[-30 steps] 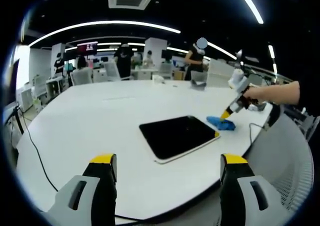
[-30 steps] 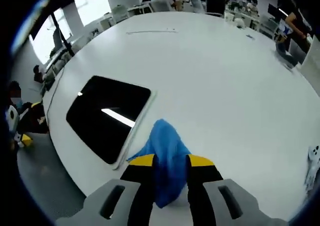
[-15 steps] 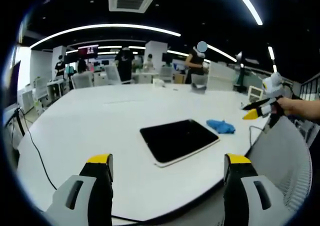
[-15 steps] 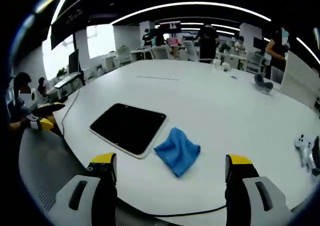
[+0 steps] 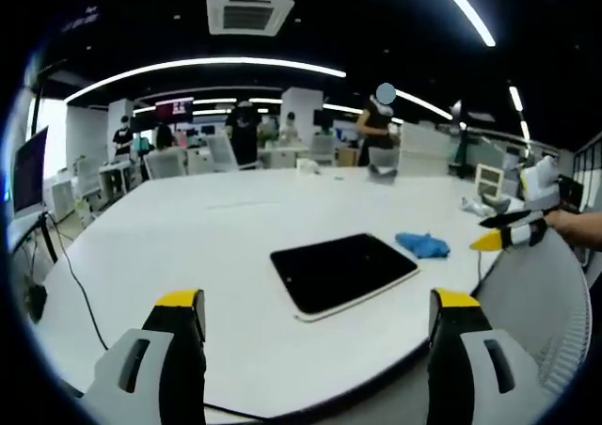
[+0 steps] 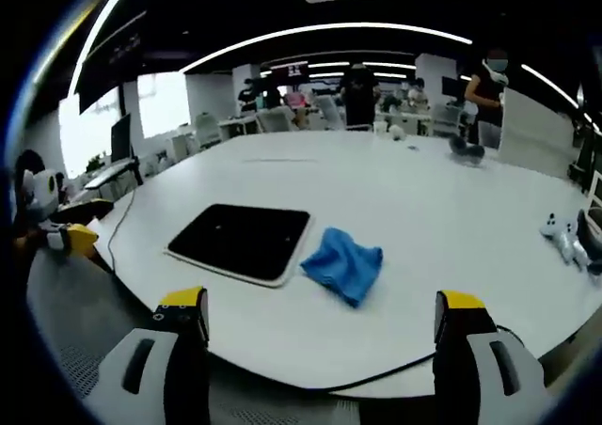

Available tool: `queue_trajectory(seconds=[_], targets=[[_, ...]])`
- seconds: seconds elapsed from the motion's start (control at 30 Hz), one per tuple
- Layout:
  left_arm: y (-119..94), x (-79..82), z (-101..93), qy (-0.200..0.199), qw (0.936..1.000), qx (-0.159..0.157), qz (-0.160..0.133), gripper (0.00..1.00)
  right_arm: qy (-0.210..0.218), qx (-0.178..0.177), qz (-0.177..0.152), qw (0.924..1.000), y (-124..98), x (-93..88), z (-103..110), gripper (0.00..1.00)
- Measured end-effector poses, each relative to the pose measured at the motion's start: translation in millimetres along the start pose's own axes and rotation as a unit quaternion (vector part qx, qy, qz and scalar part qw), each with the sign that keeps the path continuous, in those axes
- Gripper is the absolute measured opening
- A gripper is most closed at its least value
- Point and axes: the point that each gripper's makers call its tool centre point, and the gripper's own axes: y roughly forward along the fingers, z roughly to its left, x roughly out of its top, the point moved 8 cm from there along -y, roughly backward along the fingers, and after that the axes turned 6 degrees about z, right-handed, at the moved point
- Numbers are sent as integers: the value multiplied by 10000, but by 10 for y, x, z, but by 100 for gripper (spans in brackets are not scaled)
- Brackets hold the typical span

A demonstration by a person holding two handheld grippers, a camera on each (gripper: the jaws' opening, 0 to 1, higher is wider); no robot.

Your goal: Wipe the mirror surface with the cleaning cloth until all visible marks leave the cleaned area.

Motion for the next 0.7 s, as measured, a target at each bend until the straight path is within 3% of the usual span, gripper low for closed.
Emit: queue_trajectory(seconds=[0.13, 0.7], targets=[[-19, 17, 16, 23, 9997, 117, -212, 99, 97, 443, -297, 9985, 47, 20, 3, 98], [-5, 2, 50, -60, 9995, 258, -185, 99, 161, 485, -135, 9986, 65, -41, -21, 97]])
